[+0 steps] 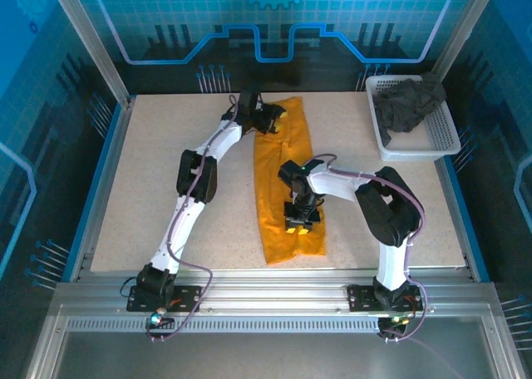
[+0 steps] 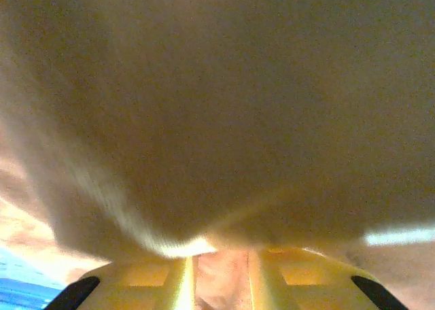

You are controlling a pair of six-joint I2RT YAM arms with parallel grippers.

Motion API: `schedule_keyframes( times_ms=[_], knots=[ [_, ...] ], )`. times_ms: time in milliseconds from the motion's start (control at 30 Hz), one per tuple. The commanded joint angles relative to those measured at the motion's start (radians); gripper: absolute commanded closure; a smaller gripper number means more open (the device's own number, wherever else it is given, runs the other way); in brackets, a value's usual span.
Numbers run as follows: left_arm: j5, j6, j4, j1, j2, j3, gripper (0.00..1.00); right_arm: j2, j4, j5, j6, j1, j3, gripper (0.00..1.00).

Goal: Fold and stack the t-shirts

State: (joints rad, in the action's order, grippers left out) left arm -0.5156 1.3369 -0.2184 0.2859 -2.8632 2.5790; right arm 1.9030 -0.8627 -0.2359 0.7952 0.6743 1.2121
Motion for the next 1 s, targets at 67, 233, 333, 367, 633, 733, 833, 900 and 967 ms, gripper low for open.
schedule_keyframes(
  times_ms=[67, 233, 333, 367, 633, 733, 833, 900, 967],
  knots=[
    [-0.011, -0.052, 0.016, -0.026, 0.156, -0.035, 0.43, -0.005, 0.093, -0.099, 0.08, -0.021, 0.041, 0.69],
    [0.12, -0.255, -0.1, -0.01, 0.597, -0.473, 0.37, -0.208, 0.057, -0.015, 0.113, -0.056, -0.058, 0.57],
    [0.132, -0.27, -0.122, -0.002, 0.846, -0.833, 0.38, -0.384, 0.065, 0.018, 0.111, -0.095, -0.178, 0.49],
    [0.121, -0.267, -0.151, 0.003, 0.917, -0.951, 0.4, -0.44, 0.055, 0.02, 0.106, -0.109, -0.221, 0.49],
    [0.056, -0.324, -0.398, 0.143, 1.316, -1.625, 0.48, -0.627, 0.0, 0.011, 0.047, -0.112, -0.504, 0.5],
    [0.042, -0.255, -0.343, 0.22, 1.419, -1.801, 0.45, -0.615, 0.053, -0.016, 0.047, -0.099, -0.541, 0.5],
    [0.033, -0.164, -0.243, 0.315, 1.446, -1.889, 0.44, -0.544, 0.112, -0.044, 0.05, -0.081, -0.541, 0.51],
    [0.042, -0.123, -0.187, 0.372, 1.426, -1.905, 0.43, -0.504, 0.143, -0.054, 0.05, -0.076, -0.538, 0.52],
    [0.058, -0.09, -0.137, 0.414, 1.391, -1.91, 0.43, -0.474, 0.162, -0.056, 0.045, -0.076, -0.533, 0.55]
  ],
)
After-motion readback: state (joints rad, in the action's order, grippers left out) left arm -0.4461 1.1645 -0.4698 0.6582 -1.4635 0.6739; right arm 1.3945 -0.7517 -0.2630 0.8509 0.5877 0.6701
